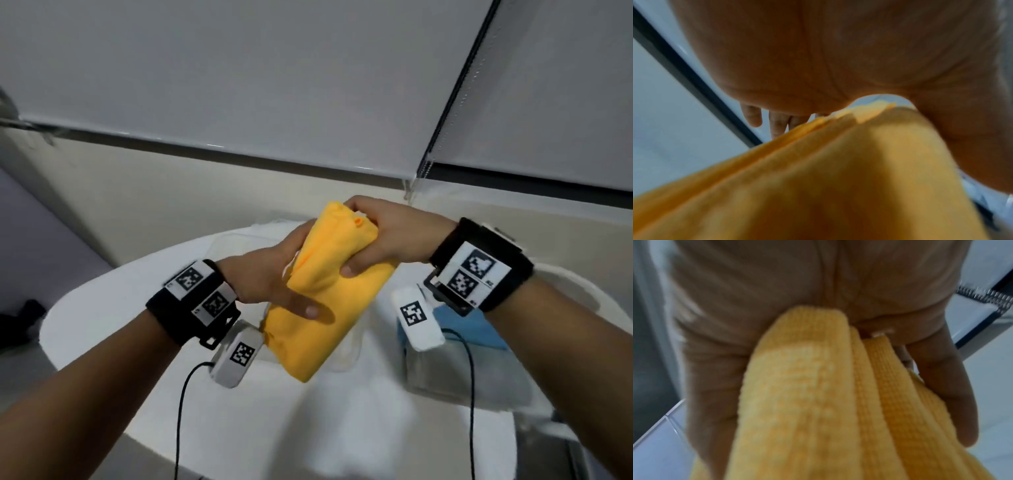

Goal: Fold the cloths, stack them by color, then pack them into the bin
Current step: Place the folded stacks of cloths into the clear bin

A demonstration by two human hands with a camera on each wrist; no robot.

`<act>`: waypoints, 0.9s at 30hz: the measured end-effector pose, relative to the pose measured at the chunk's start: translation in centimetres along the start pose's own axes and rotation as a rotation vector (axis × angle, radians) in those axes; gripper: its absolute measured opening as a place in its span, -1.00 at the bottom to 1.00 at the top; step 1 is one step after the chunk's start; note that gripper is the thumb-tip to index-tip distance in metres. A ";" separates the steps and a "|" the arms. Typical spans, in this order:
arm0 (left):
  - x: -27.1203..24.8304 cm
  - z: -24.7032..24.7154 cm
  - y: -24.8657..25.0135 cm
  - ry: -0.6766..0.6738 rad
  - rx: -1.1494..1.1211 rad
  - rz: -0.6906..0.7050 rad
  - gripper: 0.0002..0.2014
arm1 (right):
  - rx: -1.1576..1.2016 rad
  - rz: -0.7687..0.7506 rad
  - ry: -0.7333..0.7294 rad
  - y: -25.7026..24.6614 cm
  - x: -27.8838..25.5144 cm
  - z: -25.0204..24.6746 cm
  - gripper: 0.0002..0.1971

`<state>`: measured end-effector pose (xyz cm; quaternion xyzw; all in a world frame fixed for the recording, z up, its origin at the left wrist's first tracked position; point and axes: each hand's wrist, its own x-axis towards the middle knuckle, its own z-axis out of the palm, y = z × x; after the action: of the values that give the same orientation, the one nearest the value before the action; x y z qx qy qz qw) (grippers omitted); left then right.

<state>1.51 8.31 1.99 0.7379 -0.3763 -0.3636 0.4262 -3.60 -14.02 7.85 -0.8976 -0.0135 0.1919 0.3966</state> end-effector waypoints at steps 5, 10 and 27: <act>-1.9 -3.0 -7.7 0.060 -0.172 -0.272 0.08 | 0.312 0.136 -0.036 -1.2 8.0 4.3 -0.42; -2.4 -4.0 -11.1 0.150 -0.363 -0.386 -0.16 | 0.547 0.233 -0.152 1.2 13.3 7.8 -0.18; -1.5 -5.3 -15.9 0.287 -0.701 -0.604 -0.17 | 1.125 0.574 -0.138 3.0 15.8 18.4 -0.16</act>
<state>9.29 17.11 -10.08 0.6690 0.0625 -0.4705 0.5720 4.10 -0.32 -10.86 -0.5053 0.3051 0.3258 0.7385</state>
